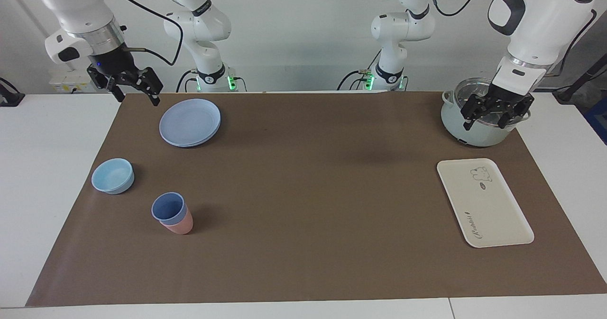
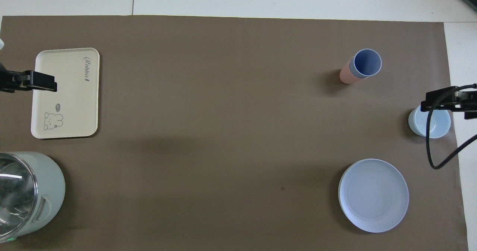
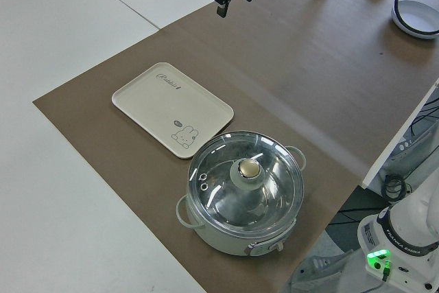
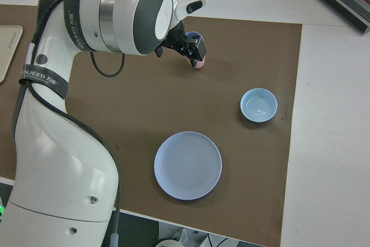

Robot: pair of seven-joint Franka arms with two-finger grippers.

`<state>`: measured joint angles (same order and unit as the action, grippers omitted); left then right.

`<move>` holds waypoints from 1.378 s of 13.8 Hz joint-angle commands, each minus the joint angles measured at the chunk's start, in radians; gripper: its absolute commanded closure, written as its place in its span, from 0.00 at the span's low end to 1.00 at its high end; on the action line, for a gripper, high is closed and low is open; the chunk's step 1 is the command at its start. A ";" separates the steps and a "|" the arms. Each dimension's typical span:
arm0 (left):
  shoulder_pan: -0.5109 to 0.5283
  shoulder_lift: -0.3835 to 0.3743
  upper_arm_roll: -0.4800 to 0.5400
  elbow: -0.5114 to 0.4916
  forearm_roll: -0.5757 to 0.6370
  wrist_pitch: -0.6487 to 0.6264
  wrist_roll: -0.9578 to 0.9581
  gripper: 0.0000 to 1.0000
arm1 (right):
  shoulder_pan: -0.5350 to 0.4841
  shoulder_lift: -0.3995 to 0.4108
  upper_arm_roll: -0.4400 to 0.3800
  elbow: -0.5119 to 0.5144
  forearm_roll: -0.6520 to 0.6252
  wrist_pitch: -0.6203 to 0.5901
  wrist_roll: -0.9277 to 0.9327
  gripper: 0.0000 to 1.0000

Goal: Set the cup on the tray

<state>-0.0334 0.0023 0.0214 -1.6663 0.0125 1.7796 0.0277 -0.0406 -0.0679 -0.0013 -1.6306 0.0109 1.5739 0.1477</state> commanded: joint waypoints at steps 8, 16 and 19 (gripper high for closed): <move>-0.003 -0.061 -0.032 0.059 0.020 -0.235 0.001 0.00 | -0.001 -0.010 0.006 -0.037 -0.011 0.107 -0.025 0.00; -0.003 -0.061 -0.029 0.059 0.020 -0.236 0.001 0.00 | -0.142 -0.003 -0.003 -0.237 0.214 0.432 -0.716 0.00; -0.003 -0.061 -0.029 0.059 0.020 -0.233 0.001 0.00 | -0.200 0.058 -0.003 -0.296 0.427 0.570 -0.973 0.00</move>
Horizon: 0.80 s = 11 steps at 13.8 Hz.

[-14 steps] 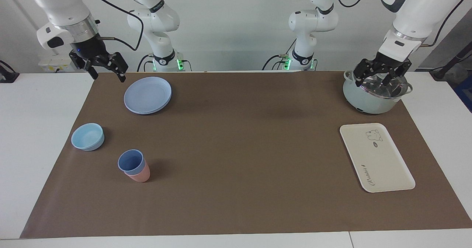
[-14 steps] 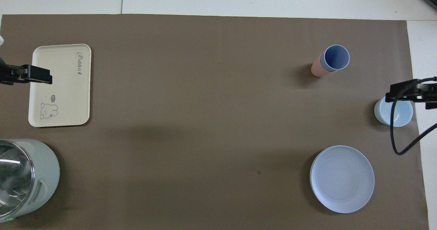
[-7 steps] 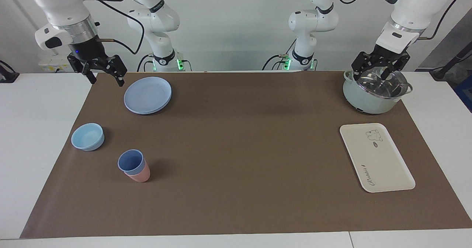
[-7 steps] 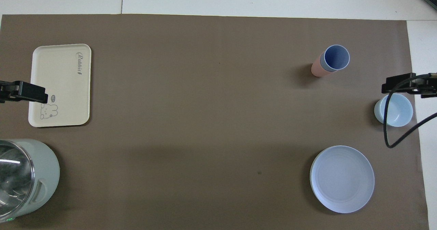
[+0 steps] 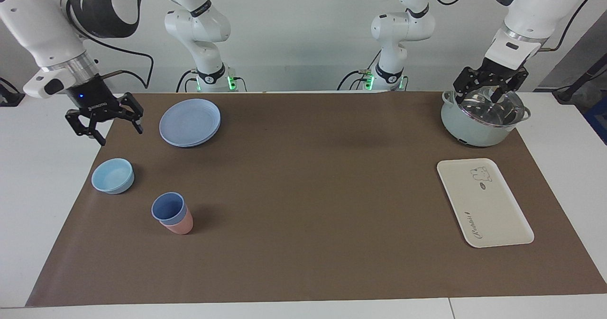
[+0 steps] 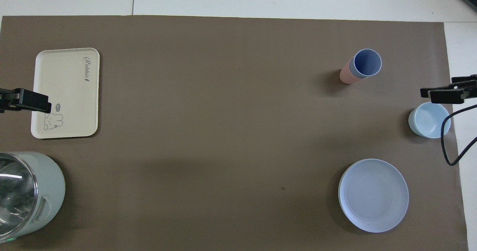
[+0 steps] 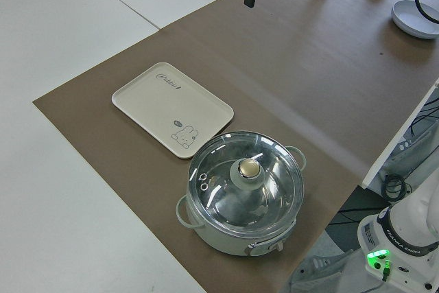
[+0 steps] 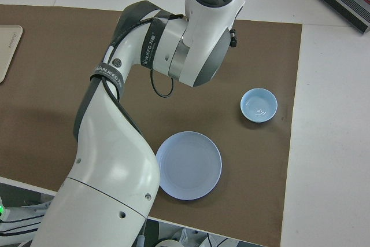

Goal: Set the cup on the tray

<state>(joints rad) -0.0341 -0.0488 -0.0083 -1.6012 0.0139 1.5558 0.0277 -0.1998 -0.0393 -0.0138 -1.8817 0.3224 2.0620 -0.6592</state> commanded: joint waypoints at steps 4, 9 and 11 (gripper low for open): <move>-0.010 -0.011 0.001 -0.006 0.018 -0.013 0.003 0.00 | -0.113 0.189 0.008 -0.046 0.514 0.176 -0.731 0.00; -0.004 -0.010 0.001 -0.006 0.018 -0.008 0.005 0.00 | -0.116 0.301 0.009 -0.059 0.829 0.184 -1.055 0.00; -0.006 -0.010 0.001 -0.006 0.018 -0.010 0.003 0.00 | -0.116 0.367 0.011 -0.060 0.984 0.165 -1.199 0.00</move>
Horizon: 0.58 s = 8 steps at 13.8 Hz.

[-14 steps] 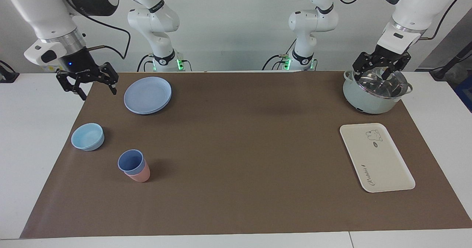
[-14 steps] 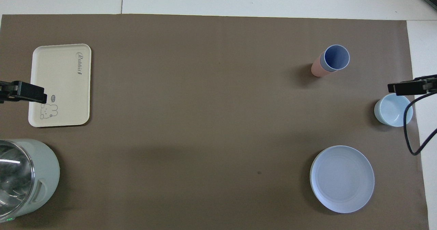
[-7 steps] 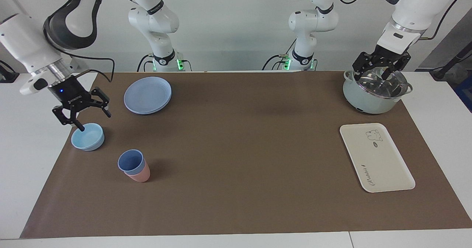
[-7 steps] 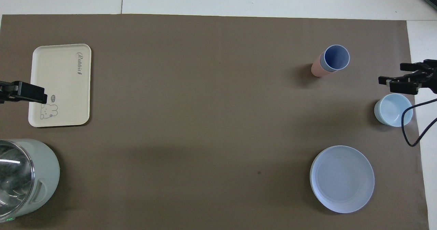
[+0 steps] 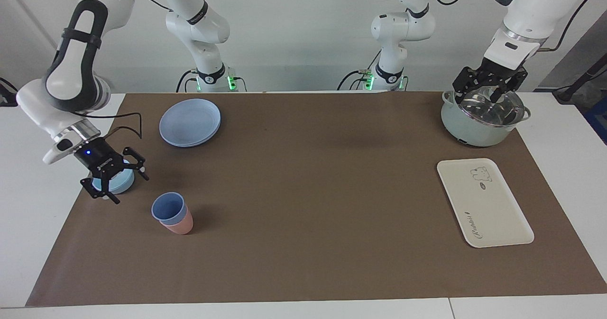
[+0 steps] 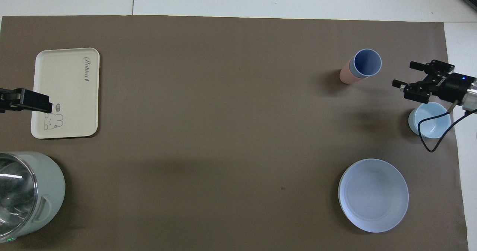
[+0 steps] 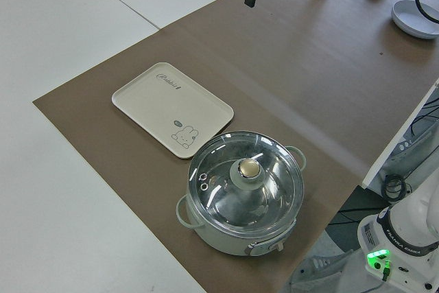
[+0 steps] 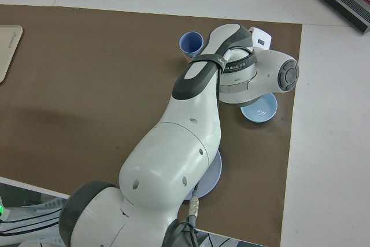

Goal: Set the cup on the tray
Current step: 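Move the right gripper toward the nested blue and pink cups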

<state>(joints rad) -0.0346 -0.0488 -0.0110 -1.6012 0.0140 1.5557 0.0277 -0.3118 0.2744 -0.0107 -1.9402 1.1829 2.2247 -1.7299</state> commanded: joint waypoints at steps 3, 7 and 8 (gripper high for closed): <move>-0.007 -0.010 0.003 -0.006 0.020 -0.005 0.005 0.00 | 0.014 0.117 0.008 -0.028 0.300 -0.008 -0.342 0.00; -0.004 -0.010 0.003 -0.006 0.020 -0.006 0.003 0.00 | 0.042 0.130 0.008 -0.046 0.360 -0.007 -0.373 0.00; -0.001 -0.011 0.005 -0.006 0.018 -0.009 0.001 0.00 | 0.045 0.150 0.009 -0.049 0.430 -0.011 -0.431 0.00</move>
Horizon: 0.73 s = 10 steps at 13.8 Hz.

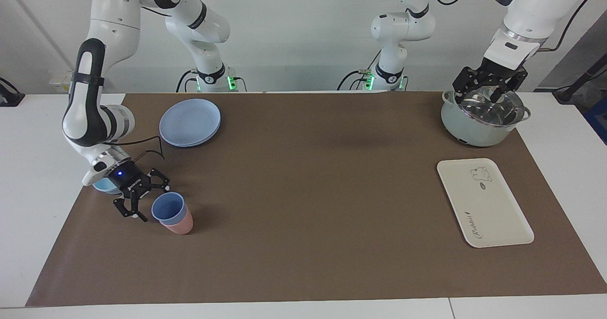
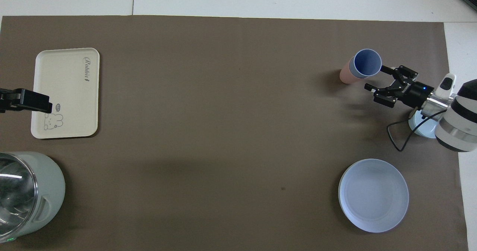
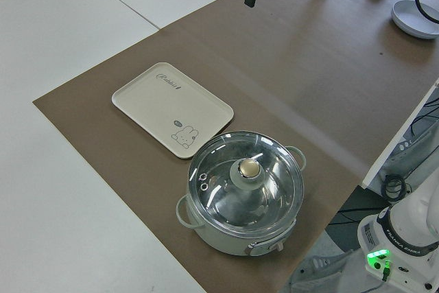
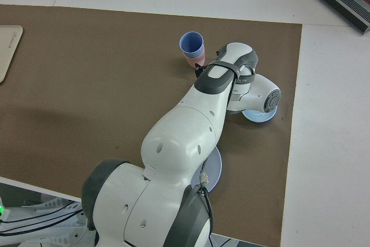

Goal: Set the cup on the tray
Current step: 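Move the right gripper toward the nested blue and pink cups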

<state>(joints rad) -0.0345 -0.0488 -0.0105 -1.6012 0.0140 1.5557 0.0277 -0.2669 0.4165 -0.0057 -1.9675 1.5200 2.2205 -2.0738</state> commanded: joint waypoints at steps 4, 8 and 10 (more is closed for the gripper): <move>-0.004 -0.011 0.004 -0.006 0.018 -0.014 0.001 0.00 | 0.052 0.011 0.004 -0.042 0.245 0.007 -0.157 0.00; -0.001 -0.011 0.006 -0.011 0.018 -0.002 0.001 0.00 | 0.083 0.011 0.004 -0.040 0.302 0.013 -0.161 0.00; -0.002 -0.017 0.004 -0.022 0.018 0.003 -0.002 0.00 | 0.083 0.013 0.003 -0.037 0.305 0.018 -0.178 0.00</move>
<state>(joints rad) -0.0341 -0.0488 -0.0072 -1.6014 0.0140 1.5552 0.0277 -0.1853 0.4320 -0.0050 -2.0009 1.7873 2.2230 -2.2090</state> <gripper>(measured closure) 0.000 0.000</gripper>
